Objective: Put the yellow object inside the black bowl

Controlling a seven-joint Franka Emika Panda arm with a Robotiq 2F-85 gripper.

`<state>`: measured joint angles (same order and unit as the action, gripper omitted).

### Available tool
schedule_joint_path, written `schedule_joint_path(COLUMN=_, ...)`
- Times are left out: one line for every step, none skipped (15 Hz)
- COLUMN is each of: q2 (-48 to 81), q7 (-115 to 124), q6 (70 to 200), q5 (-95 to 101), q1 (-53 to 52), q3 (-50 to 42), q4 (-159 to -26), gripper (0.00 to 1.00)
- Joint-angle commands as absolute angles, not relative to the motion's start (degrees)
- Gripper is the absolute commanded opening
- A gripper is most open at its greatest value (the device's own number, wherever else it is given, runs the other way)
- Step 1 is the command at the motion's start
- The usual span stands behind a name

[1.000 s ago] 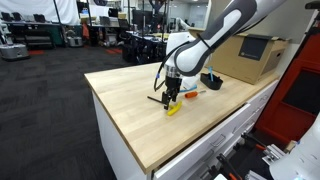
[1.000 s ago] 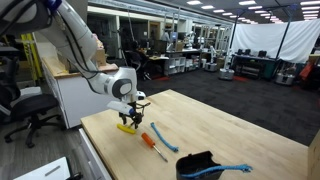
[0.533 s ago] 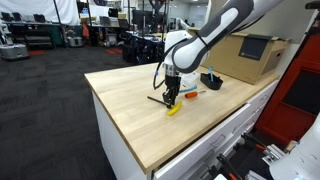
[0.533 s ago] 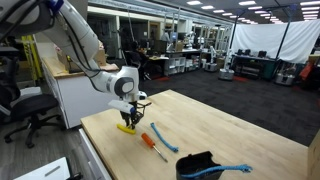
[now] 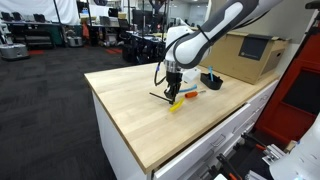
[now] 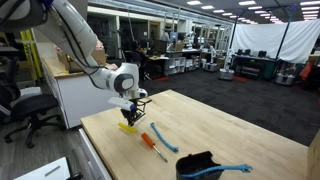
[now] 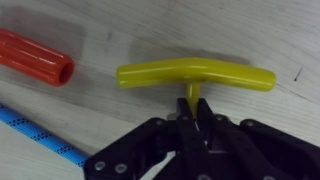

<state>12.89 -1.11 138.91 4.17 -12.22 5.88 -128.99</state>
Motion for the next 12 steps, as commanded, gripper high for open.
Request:
schedule_joint_path(q2=2.14, q7=-2.53, q6=131.49, q5=5.05, q1=-10.69, q3=6.63, q4=-132.39, gripper=0.03)
schedule_joint_path(q2=-0.40, q7=-2.68, q6=127.55, q5=5.82, q1=-10.50, q3=6.38, q4=-132.10, gripper=0.03)
schedule_joint_path(q2=-2.65, q7=-3.20, q6=122.76, q5=6.68, q1=-10.21, q3=6.19, q4=-131.35, gripper=0.03)
schedule_joint_path(q2=-4.03, q7=-3.62, q6=117.27, q5=8.01, q1=-9.71, q3=5.85, q4=-130.68, gripper=0.03)
schedule_joint_path(q2=-5.19, q7=-4.45, q6=112.50, q5=9.02, q1=-9.09, q3=5.59, q4=-129.84, gripper=0.03)
schedule_joint_path(q2=-6.34, q7=-5.29, q6=107.26, q5=9.82, q1=-8.36, q3=5.17, q4=-128.75, gripper=0.03)
schedule_joint_path(q2=-7.35, q7=-5.02, q6=104.28, q5=10.96, q1=-7.68, q3=4.84, q4=-128.51, gripper=0.03)
schedule_joint_path(q2=-8.87, q7=-4.54, q6=102.87, q5=11.14, q1=-6.45, q3=3.86, q4=-129.07, gripper=0.03)
schedule_joint_path(q2=-9.76, q7=-4.29, q6=101.80, q5=10.73, q1=-5.39, q3=2.93, q4=-129.18, gripper=0.03)
schedule_joint_path(q2=-10.37, q7=-3.81, q6=101.89, q5=9.66, q1=-3.92, q3=1.48, q4=-129.44, gripper=0.03)
schedule_joint_path(q2=-10.50, q7=-3.30, q6=101.87, q5=9.01, q1=-2.71, q3=0.27, q4=-129.33, gripper=0.03)
schedule_joint_path(q2=-10.22, q7=-3.29, q6=102.08, q5=7.86, q1=-1.22, q3=-1.37, q4=-129.13, gripper=0.03)
